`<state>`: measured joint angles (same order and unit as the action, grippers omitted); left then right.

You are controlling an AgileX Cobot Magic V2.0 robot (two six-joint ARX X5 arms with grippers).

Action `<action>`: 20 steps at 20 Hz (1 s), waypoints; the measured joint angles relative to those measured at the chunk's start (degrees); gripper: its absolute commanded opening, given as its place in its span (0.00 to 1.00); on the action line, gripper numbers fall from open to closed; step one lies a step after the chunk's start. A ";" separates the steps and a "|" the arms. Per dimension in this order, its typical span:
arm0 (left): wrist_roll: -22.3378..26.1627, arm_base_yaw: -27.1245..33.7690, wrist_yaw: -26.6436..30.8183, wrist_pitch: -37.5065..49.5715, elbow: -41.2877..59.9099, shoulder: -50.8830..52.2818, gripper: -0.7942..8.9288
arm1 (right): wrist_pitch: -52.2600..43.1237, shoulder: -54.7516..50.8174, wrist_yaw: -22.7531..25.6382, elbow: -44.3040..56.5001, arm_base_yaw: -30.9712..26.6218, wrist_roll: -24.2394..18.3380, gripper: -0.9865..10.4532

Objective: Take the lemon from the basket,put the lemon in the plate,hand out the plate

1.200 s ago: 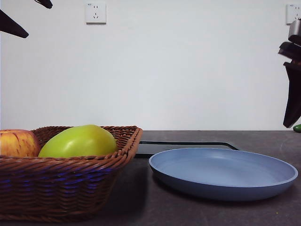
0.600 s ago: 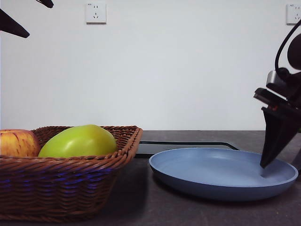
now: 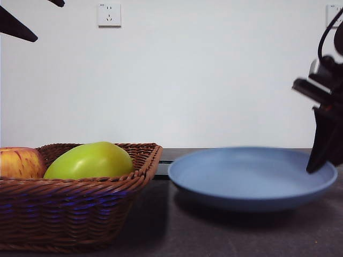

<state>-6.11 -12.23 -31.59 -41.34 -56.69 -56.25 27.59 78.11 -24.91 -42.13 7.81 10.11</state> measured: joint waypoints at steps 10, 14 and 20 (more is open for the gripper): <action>-6.95 -11.67 16.46 1.16 0.00 -8.52 0.47 | 5.31 -17.38 -0.22 0.00 0.00 1.44 0.09; -9.66 -13.03 18.14 2.01 0.00 -17.97 0.47 | 5.35 -23.39 -0.22 0.00 0.00 2.19 0.09; -12.59 -13.77 20.98 5.57 0.00 -29.57 0.47 | 6.25 -27.04 -0.24 0.00 0.00 2.78 0.09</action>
<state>-18.70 -26.00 -10.61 -35.77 -56.69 -85.82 33.85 51.07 -25.15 -42.13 7.81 12.88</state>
